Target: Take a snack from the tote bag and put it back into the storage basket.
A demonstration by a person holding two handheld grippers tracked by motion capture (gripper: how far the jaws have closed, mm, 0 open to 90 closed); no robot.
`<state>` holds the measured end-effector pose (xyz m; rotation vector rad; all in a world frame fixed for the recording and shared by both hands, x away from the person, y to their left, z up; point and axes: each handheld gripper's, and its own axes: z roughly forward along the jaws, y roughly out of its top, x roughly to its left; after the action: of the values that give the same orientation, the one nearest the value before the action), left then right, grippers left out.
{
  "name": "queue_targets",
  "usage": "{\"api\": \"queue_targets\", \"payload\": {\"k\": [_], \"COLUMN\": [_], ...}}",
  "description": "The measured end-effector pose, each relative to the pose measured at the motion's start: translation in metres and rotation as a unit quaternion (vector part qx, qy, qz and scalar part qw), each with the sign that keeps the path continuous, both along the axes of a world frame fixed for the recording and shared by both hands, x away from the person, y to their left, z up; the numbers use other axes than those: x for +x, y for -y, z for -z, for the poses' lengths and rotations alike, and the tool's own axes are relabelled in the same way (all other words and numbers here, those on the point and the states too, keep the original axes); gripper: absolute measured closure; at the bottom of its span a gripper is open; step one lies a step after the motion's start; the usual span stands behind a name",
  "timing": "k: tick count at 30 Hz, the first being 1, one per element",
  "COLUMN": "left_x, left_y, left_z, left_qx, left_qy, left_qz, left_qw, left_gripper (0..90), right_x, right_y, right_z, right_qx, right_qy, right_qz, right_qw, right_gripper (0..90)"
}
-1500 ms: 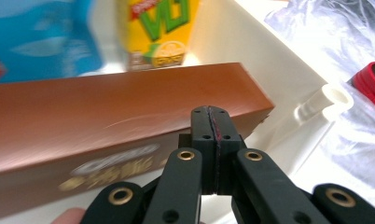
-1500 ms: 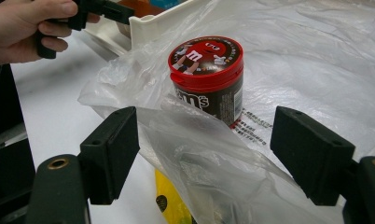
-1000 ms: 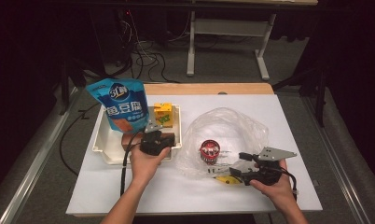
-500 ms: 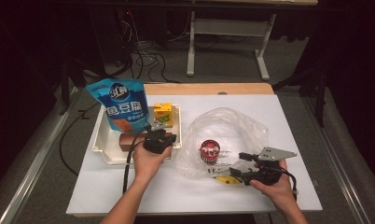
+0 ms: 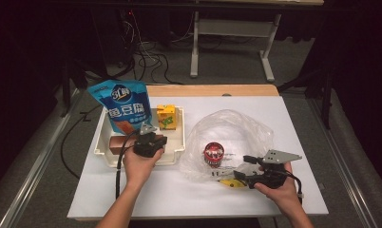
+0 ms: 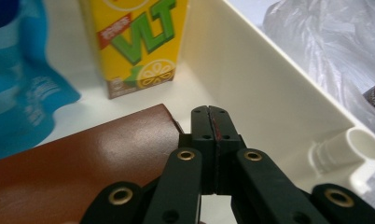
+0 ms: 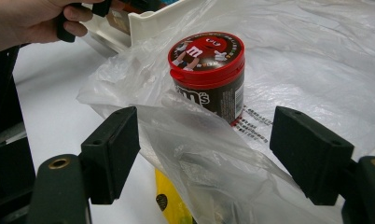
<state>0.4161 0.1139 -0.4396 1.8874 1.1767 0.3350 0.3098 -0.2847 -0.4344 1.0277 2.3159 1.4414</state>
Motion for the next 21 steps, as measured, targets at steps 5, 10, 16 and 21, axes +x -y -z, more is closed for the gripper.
{"api": "queue_targets", "payload": {"k": [5,10,16,21], "left_x": [-0.002,-0.013,-0.04,-0.054], "left_y": [-0.016,-0.024,-0.05,-0.079], "left_z": [0.001,-0.002,-0.002,0.009], "left_qx": [-0.007,-0.024,-0.05,-0.04], "left_qy": [0.002,0.02,0.036,0.016], "left_qz": [-0.014,-0.027,-0.079,-0.151], "left_qw": [0.9999,0.9991,0.9949,0.9875], "left_gripper": [90.0,90.0,90.0,90.0], "right_x": [0.0,0.0,0.0,0.0], "right_y": [-0.001,-0.003,0.0,-0.001], "right_z": [0.0,0.0,-0.001,0.0], "right_qx": [-0.002,-0.001,0.002,0.001], "right_qy": [0.0,0.001,0.0,0.001], "right_qz": [-0.001,-0.002,0.002,0.0], "right_qw": [1.0,1.0,1.0,1.0], "right_gripper": [24.6,24.6,24.6,24.6]}}
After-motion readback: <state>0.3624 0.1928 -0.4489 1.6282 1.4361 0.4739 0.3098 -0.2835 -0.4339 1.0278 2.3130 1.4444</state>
